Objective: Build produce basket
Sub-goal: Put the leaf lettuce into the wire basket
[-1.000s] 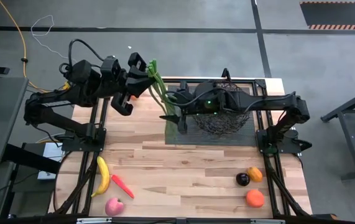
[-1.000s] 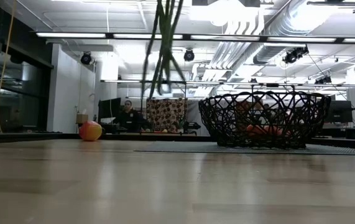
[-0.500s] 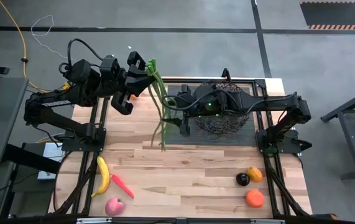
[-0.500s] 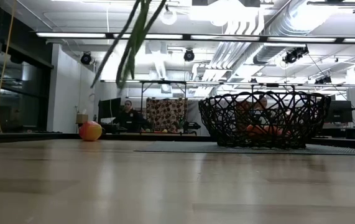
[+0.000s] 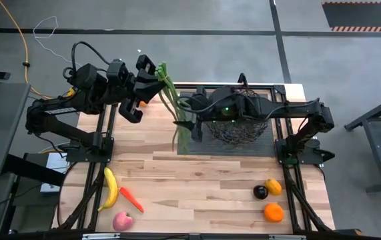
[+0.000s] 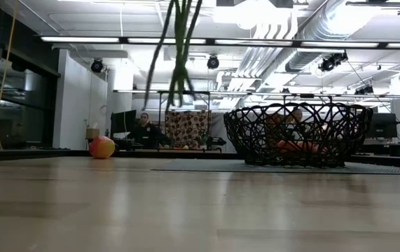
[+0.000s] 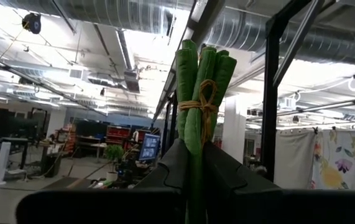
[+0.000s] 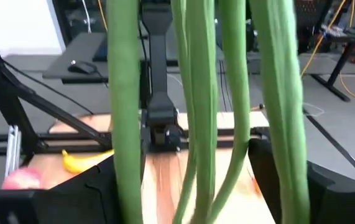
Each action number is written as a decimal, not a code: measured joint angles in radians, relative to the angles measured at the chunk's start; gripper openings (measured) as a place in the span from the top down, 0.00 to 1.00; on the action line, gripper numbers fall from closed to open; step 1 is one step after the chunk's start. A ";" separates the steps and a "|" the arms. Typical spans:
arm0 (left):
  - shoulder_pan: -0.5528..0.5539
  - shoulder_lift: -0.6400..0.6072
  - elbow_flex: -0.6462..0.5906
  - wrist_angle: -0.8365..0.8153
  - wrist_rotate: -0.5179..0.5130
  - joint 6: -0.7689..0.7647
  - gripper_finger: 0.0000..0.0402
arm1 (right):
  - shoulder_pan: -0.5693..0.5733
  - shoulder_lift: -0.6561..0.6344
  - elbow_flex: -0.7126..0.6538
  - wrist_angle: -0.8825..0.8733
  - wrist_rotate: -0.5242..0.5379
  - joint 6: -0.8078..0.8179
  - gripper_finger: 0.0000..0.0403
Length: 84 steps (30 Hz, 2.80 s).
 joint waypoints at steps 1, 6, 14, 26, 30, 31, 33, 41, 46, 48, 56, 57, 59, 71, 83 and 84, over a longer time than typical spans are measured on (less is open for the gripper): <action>0.000 0.002 0.000 0.000 0.000 -0.004 0.96 | -0.002 0.000 0.000 0.010 -0.005 0.000 0.31; 0.000 0.017 0.001 0.028 0.000 -0.019 0.96 | -0.013 0.015 0.000 0.045 -0.021 0.008 0.31; 0.000 0.018 0.000 0.032 0.003 -0.020 0.96 | -0.012 0.046 0.000 0.072 -0.071 0.042 0.31; 0.000 0.018 0.000 0.048 -0.002 -0.020 0.96 | 0.023 0.085 -0.001 0.143 -0.089 0.080 0.31; 0.000 0.018 0.000 0.048 -0.003 -0.020 0.96 | 0.023 0.082 0.000 0.163 -0.089 0.087 0.36; 0.000 0.018 0.000 0.048 -0.003 -0.020 0.96 | 0.023 0.082 0.000 0.163 -0.089 0.090 0.39; 0.000 0.018 0.000 0.048 -0.004 -0.020 0.96 | 0.023 0.080 0.000 0.166 -0.089 0.101 0.46; 0.000 0.018 0.000 0.048 -0.003 -0.022 0.96 | 0.023 0.079 0.000 0.153 -0.089 0.109 0.81; 0.000 0.018 0.000 0.048 -0.003 -0.022 0.96 | 0.023 0.079 0.000 0.151 -0.089 0.107 0.97; 0.000 0.018 0.000 0.048 -0.003 -0.022 0.96 | 0.023 0.079 0.000 0.151 -0.089 0.106 0.96; 0.000 0.018 0.000 0.045 -0.026 -0.052 0.96 | 0.020 0.026 0.000 0.007 -0.064 0.095 0.99; 0.000 0.020 0.000 0.043 -0.045 -0.065 0.96 | 0.020 0.015 0.000 -0.024 -0.054 0.094 0.98; 0.000 0.037 0.001 0.050 -0.071 -0.071 0.96 | 0.020 -0.008 0.000 -0.077 -0.031 0.094 0.98; 0.092 0.222 0.072 0.097 -0.062 -0.206 0.96 | 0.023 -0.194 -0.035 -0.482 0.046 0.159 0.99; 0.168 0.554 0.466 -0.025 -0.004 -0.243 0.96 | 0.012 -0.404 -0.064 -0.749 0.116 0.239 1.00; 0.174 0.578 0.495 -0.037 -0.004 -0.251 0.96 | 0.003 -0.417 -0.064 -0.770 0.119 0.238 1.00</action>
